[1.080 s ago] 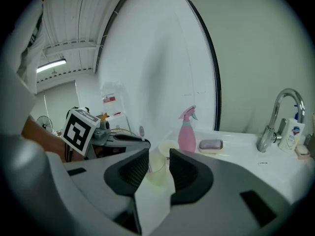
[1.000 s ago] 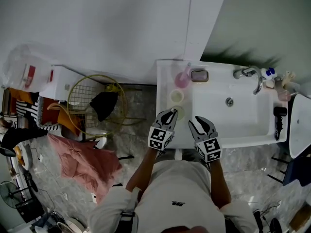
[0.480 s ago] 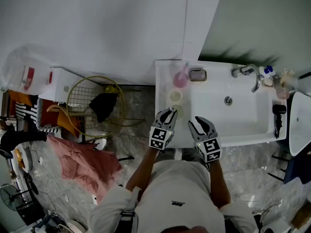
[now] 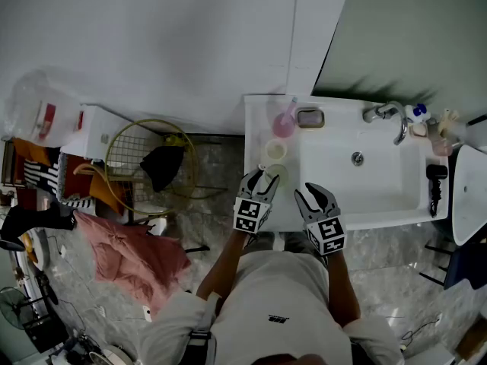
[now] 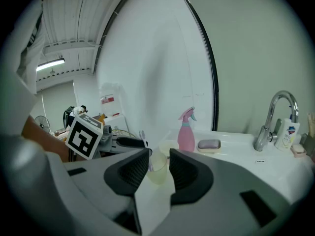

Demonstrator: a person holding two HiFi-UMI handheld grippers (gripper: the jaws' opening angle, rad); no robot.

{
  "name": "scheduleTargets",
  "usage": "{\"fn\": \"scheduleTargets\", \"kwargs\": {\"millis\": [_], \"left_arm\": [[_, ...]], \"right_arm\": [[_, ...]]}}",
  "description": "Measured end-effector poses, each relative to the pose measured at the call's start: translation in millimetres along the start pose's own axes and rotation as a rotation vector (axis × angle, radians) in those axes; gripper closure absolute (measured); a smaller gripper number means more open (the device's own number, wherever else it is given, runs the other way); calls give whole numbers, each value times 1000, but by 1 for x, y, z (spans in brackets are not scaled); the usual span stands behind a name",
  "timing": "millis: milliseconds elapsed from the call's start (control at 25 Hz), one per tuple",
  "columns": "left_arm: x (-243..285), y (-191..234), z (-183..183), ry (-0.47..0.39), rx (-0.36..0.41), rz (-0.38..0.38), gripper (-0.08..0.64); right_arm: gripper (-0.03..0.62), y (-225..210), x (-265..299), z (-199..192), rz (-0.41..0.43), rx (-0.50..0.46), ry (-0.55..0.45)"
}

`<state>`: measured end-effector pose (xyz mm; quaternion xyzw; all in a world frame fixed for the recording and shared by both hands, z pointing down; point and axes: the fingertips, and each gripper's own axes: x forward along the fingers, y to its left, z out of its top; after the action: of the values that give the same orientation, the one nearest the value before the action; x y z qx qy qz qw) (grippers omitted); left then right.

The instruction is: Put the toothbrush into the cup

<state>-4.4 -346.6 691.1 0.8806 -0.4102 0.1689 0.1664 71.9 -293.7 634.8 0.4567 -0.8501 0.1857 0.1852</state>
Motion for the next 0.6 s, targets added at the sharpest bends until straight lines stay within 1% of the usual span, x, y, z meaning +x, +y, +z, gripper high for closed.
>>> {"fn": "scheduleTargets", "kwargs": {"millis": [160,360,480,600], "left_arm": [[-2,1,-7,19,-11,-6,359],[-7,1,-17,40,-21,-13,348],[-15,1,-18,34,-22,-9,348],[-26,2,-16,9,-10,5,348]], "right_arm": [[448,4,-1,0,2,-4,-1],[448,11,-1,-1,2,-12,2],[448,16,-3,-1,2,-13,-1],[448,21,-4,0,2,-16,-4]]}}
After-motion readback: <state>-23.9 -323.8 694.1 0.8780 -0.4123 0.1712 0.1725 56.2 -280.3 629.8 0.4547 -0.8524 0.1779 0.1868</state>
